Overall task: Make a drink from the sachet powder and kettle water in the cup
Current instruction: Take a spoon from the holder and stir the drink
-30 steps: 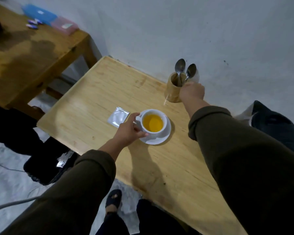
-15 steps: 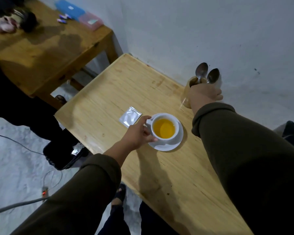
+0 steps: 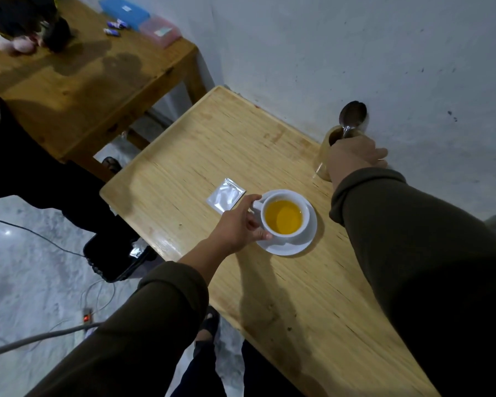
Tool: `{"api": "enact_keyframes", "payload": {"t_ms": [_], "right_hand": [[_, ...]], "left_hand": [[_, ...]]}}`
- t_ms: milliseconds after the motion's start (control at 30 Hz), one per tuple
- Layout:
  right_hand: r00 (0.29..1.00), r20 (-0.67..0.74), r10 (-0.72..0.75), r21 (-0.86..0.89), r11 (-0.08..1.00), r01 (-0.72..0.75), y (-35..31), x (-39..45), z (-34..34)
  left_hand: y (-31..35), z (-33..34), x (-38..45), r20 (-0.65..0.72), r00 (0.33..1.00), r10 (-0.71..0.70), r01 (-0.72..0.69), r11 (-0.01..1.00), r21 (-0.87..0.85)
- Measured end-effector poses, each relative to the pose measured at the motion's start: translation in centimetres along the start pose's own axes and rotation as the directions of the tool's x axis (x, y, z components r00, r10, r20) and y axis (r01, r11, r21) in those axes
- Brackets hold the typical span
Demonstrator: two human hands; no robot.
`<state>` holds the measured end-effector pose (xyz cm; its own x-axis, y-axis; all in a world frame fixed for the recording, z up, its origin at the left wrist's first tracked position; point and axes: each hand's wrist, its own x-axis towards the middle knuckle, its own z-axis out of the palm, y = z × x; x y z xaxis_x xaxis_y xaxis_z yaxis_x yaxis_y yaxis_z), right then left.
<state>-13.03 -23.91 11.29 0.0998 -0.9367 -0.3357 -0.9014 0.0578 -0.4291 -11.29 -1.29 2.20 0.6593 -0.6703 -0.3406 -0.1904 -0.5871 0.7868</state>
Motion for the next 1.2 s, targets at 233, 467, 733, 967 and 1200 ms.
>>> {"api": "enact_keyframes", "payload": {"t_ms": [233,467,733,967,1200], "right_hand": [[0.999,0.004,-0.039,-0.038,0.999,0.039,0.2,0.4,-0.3],[0.992,-0.040,-0.123,-0.106,0.987,0.118,-0.2,1.7,0.3],[0.990,-0.121,-0.074,0.034,0.996,0.079,0.4,2.1,0.4],[0.966,-0.223,-0.134,0.262,0.946,0.191,0.4,1.3,-0.7],[0.886,-0.356,-0.299,0.335,0.844,0.419,-0.6,-0.5,-3.5]], "left_hand": [[0.1,-0.1,0.0,0.006,1.000,-0.005,0.005,1.000,0.016],[0.3,-0.1,-0.2,0.009,1.000,-0.011,0.011,1.000,0.019],[1.0,-0.2,-0.5,0.013,1.000,-0.009,0.009,1.000,0.025],[1.0,-0.2,-0.5,0.003,1.000,-0.024,0.024,0.999,0.027],[1.3,-0.2,-0.5,0.026,0.999,-0.038,0.037,0.999,0.026]]}}
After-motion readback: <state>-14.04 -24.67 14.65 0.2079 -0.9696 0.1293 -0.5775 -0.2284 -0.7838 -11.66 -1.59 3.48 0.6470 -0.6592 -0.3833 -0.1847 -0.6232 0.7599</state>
